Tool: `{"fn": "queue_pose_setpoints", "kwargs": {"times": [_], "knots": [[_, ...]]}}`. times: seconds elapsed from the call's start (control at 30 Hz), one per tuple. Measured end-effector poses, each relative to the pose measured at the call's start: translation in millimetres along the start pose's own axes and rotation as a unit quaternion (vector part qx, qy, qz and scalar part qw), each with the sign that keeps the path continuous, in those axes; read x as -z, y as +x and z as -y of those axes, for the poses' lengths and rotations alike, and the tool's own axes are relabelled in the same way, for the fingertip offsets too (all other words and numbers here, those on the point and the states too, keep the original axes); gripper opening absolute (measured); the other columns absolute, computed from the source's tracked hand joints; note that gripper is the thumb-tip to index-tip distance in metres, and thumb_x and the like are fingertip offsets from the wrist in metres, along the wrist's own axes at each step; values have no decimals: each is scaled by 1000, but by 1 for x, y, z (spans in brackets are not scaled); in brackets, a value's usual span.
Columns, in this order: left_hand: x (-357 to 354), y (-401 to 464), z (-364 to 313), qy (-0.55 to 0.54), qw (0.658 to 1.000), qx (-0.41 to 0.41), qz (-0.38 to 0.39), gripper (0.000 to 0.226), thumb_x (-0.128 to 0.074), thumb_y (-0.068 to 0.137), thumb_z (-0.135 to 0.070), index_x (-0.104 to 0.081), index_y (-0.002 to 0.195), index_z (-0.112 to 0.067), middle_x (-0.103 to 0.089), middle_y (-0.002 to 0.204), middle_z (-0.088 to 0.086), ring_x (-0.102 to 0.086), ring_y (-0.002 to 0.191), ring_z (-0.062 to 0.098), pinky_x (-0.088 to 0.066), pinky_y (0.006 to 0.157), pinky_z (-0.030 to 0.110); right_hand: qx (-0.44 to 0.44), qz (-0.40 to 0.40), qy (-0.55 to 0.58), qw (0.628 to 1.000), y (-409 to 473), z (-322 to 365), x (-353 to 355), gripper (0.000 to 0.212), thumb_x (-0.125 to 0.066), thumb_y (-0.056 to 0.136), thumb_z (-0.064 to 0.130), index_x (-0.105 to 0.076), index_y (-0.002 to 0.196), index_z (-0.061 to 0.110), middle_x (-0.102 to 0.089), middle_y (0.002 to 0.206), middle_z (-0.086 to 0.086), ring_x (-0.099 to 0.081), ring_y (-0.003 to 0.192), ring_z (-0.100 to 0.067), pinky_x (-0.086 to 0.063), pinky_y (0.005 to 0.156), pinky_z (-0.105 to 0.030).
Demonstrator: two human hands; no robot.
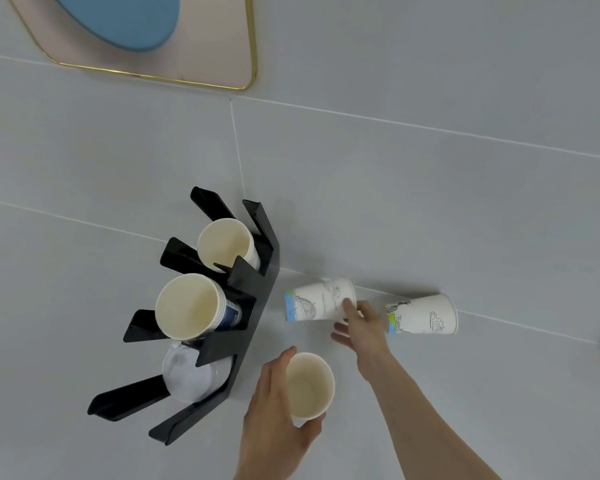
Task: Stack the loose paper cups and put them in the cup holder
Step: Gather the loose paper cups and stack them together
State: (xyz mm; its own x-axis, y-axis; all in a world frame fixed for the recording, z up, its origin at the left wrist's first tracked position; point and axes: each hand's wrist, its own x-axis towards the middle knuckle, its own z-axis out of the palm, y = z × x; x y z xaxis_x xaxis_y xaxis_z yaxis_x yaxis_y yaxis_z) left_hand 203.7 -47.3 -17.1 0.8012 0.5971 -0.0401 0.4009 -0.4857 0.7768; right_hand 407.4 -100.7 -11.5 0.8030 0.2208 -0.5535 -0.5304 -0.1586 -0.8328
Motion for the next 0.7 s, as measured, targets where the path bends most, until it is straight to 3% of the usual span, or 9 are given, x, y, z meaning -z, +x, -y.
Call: {"fn": "queue_pose_setpoints", "kwargs": {"times": [0.13,0.2,0.3,0.37,0.47,0.57,0.63,0.7], "knots": [[0,2,1,-4,1000,4,2,100,-78,62,-49,-17,140,-59,-24,129,-47,-49,116,-1,-46,78,24,137,13,63,989,-61,19,32,23,-61,97,33,-58,85,15,-72,100,1,-73,98,-19,-63,82,-35],[0,3,0,-9,1000,6,4,99,-79,61,-49,-19,139,-58,-28,128,-46,-52,116,2,-47,77,26,230,20,12,973,-97,25,49,20,-60,91,40,-64,91,20,-75,103,9,-72,101,-15,-63,84,-31],[-1,4,-2,-23,1000,7,3,103,-84,60,-46,-17,138,-61,-31,125,-50,-56,118,5,-48,81,28,376,13,-93,922,-138,20,66,13,-61,88,38,-63,99,30,-69,125,4,-69,108,-20,-59,81,-21],[-1,2,-5,-38,999,-2,23,115,-89,58,-42,-13,142,-60,-35,127,-49,-55,124,6,-51,87,29,435,16,-181,882,-154,6,72,13,-65,88,34,-61,98,27,-62,136,2,-66,116,-21,-59,82,-25],[-3,-5,-10,-90,995,-7,47,128,-93,52,-50,-9,149,-58,-46,136,-40,-57,124,1,-57,91,33,421,48,-262,867,-165,-18,76,39,-69,88,42,-63,124,29,-53,149,10,-62,124,-11,-58,90,-26],[-4,-14,-14,-126,991,-1,52,138,-89,44,-70,-3,151,-59,-41,144,-36,-52,124,-10,-50,87,18,355,66,-273,892,-166,-38,74,70,-65,88,55,-43,151,33,-49,150,16,-56,130,-5,-55,96,-26],[-4,-16,-15,-123,991,-18,48,138,-85,42,-76,-3,152,-57,-33,146,-41,-44,124,-21,-44,84,8,306,60,-279,908,-161,-47,70,71,-62,93,52,-37,156,32,-52,144,18,-56,129,-4,-55,99,-31],[-4,-14,-17,-97,993,-44,46,130,-86,49,-70,-8,153,-54,-29,142,-43,-40,121,-27,-42,81,5,285,60,-304,907,-154,-54,65,64,-61,99,40,-37,157,27,-57,139,13,-61,122,-11,-57,99,-37]]}}
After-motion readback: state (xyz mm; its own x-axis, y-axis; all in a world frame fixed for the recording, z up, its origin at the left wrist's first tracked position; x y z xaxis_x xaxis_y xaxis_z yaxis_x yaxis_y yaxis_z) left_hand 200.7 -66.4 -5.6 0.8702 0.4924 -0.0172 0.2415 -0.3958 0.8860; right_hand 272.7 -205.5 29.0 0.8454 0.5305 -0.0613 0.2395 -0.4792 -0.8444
